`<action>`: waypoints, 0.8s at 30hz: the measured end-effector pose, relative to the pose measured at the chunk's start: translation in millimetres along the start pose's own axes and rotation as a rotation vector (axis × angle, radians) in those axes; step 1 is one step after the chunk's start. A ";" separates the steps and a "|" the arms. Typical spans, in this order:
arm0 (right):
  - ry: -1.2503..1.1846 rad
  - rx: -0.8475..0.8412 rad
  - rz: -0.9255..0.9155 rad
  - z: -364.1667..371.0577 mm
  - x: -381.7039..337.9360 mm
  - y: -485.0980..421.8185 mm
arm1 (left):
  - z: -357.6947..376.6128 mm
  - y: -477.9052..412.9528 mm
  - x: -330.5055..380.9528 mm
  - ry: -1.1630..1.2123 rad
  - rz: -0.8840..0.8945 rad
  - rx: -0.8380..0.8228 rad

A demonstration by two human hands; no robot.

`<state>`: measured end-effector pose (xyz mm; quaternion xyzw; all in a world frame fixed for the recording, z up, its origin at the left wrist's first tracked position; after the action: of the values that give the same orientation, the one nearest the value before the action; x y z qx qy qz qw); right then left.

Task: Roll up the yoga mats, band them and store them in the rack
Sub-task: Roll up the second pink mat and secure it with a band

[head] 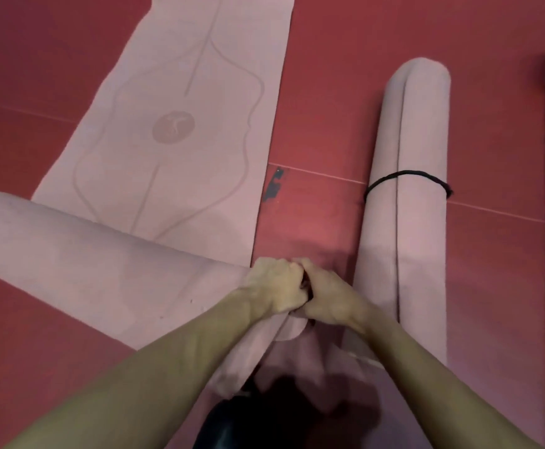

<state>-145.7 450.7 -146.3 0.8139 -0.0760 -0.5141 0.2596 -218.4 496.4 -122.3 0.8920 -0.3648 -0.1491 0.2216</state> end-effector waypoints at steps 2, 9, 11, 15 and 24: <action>-0.144 0.052 -0.014 -12.3 1.9 1.7 | -10.2 -5.9 3.0 0.011 -0.014 0.047; -0.112 0.209 0.008 -13.3 7.2 2.2 | -7.7 -0.5 -9.6 0.178 -0.028 -0.035; -0.054 0.174 0.008 -13.0 9.9 2.3 | -4.2 9.6 -21.4 0.340 0.076 -0.192; 0.106 0.110 -0.026 -19.2 11.1 15.5 | 4.2 39.3 -81.6 0.249 0.133 -0.504; 0.845 0.207 -0.137 -39.6 39.3 58.1 | -21.3 15.3 -57.6 -0.251 0.134 -0.046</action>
<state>-84.6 399.4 -135.2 0.9776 0.0400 -0.1417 0.1501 -258.0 534.1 -90.4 0.8345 -0.4450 -0.2528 0.2042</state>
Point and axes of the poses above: each hand's wrist, its own y-axis away from the middle knuckle, its own z-axis out of the palm, x = y × z, the point moved 7 cm from there along -y, towards the middle knuckle, and after that the axes turned 13 degrees about -y, right-handed, at the moved point
